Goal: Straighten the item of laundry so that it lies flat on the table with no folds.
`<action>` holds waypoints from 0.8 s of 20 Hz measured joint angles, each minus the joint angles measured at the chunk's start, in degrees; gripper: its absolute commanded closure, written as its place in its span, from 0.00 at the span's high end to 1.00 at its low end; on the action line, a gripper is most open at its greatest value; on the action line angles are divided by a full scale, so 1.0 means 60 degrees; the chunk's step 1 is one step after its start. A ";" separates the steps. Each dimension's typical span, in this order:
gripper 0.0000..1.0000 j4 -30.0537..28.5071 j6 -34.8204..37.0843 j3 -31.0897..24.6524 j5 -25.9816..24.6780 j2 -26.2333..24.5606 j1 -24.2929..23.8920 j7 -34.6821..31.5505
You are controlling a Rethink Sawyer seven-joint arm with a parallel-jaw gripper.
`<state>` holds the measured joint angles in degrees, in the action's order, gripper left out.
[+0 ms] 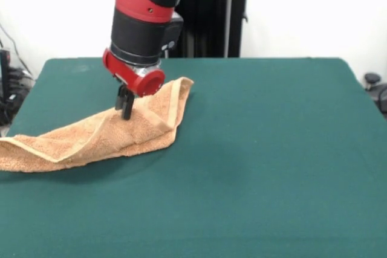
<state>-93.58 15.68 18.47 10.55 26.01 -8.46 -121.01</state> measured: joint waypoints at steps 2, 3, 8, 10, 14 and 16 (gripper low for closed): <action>0.00 0.0003 0.0039 -0.0187 -0.0272 0.0137 -0.0253 0.0000; 0.00 0.0003 0.0051 -0.0229 -0.0351 0.0174 -0.0326 0.0000; 0.00 0.0039 0.0291 -0.0554 -0.1177 0.0534 -0.1241 0.0000; 0.00 0.0070 0.0442 -0.0641 -0.1463 0.0631 -0.1581 0.0000; 0.00 0.0232 0.0725 -0.0686 -0.1802 0.0646 -0.1835 0.0000; 0.00 0.0321 0.0837 -0.0695 -0.1866 0.0639 -0.1839 0.0000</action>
<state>-91.65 20.70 14.30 -0.64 29.84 -19.50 -121.01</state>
